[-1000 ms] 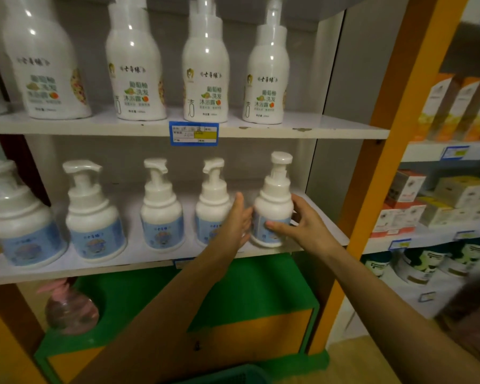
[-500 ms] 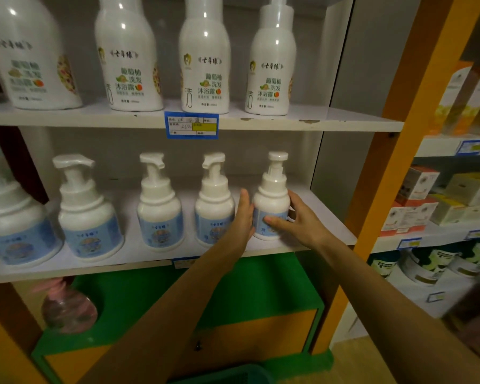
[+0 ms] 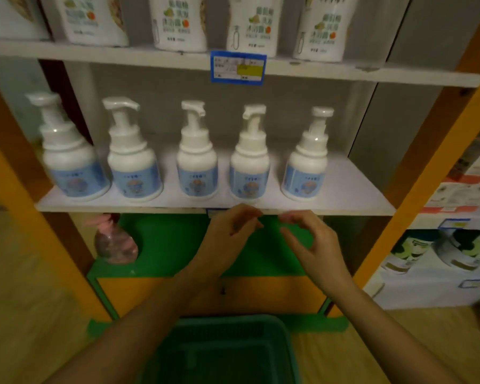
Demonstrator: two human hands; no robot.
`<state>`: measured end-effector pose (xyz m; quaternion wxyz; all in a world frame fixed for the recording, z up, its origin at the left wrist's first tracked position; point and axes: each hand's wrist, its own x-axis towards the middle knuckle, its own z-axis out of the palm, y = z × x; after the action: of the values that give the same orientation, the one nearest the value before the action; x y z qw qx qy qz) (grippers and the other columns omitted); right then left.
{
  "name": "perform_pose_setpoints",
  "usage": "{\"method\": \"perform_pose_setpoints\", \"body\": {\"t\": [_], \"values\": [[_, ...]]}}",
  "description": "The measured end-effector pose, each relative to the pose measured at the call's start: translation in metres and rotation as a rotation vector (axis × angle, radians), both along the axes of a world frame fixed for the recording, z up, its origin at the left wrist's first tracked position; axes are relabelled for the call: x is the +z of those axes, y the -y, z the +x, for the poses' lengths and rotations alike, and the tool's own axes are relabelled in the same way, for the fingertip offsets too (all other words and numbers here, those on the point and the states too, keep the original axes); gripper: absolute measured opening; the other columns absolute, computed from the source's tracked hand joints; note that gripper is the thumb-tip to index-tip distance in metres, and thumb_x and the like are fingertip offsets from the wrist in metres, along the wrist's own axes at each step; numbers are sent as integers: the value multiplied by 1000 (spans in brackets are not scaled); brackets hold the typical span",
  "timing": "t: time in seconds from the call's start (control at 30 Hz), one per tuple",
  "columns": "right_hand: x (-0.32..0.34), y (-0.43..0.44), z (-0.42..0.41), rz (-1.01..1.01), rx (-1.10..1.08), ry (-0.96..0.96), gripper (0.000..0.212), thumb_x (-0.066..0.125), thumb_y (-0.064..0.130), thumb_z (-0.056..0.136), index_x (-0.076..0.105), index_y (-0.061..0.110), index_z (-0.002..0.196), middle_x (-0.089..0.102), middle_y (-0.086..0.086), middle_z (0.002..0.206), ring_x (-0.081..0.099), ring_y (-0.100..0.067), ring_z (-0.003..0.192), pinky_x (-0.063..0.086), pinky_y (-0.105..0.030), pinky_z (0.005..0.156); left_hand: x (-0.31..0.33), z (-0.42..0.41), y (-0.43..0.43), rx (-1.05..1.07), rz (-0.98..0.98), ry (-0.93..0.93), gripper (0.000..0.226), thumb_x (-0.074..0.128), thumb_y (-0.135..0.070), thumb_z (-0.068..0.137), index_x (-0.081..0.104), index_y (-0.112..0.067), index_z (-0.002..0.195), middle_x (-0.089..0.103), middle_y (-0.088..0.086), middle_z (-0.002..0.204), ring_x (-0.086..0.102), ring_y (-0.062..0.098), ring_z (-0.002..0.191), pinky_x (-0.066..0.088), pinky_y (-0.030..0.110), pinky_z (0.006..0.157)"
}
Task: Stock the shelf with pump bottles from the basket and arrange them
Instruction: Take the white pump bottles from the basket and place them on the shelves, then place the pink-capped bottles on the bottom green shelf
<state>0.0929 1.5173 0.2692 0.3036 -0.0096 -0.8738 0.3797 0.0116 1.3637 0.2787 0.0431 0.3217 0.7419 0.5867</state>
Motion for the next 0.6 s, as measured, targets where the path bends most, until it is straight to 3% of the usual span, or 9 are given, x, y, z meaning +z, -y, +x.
{"method": "perform_pose_setpoints", "body": {"t": [0.17, 0.3, 0.4, 0.47, 0.6], "values": [[-44, 37, 5, -17, 60, 95, 14, 64, 3, 82, 68, 9, 94, 69, 0, 92, 63, -11, 87, 43, -9, 79, -42, 8, 49, -6, -139, -20, 14, 55, -4, 87, 66, -6, 96, 69, 7, 85, 65, 14, 79, 51, 24, 76], [-98, 62, 17, -13, 117, 212, 18, 63, 3, 82, 69, 16, 94, 65, 11, 92, 60, 1, 87, 38, 1, 69, -95, 16, 85, 0, -218, -23, 13, 58, -1, 84, 66, -8, 92, 65, -1, 80, 59, -9, 67, 44, 7, 66], [-140, 77, 34, -26, 143, 251, 18, 62, 4, 83, 68, 16, 94, 63, 15, 90, 56, 7, 87, 36, 3, 64, -138, 31, 113, 4, -259, 53, 12, 59, -5, 85, 65, -10, 95, 66, -3, 81, 62, 0, 73, 48, 19, 73], [-166, 86, 46, -22, 156, 319, 15, 62, 12, 85, 67, 20, 96, 64, 15, 91, 59, 5, 86, 41, -3, 72, -167, 44, 130, -9, -330, 100, 16, 58, -7, 86, 65, -14, 99, 68, 2, 90, 64, 11, 84, 50, 26, 79], [-220, 103, 69, 120, 264, 605, 31, 60, 15, 84, 60, 27, 113, 64, 11, 112, 56, -1, 102, 49, -29, 94, -225, 65, 163, -123, -594, 172, 37, 56, 1, 83, 57, -15, 116, 61, -1, 116, 56, 6, 104, 46, 24, 93]]}}
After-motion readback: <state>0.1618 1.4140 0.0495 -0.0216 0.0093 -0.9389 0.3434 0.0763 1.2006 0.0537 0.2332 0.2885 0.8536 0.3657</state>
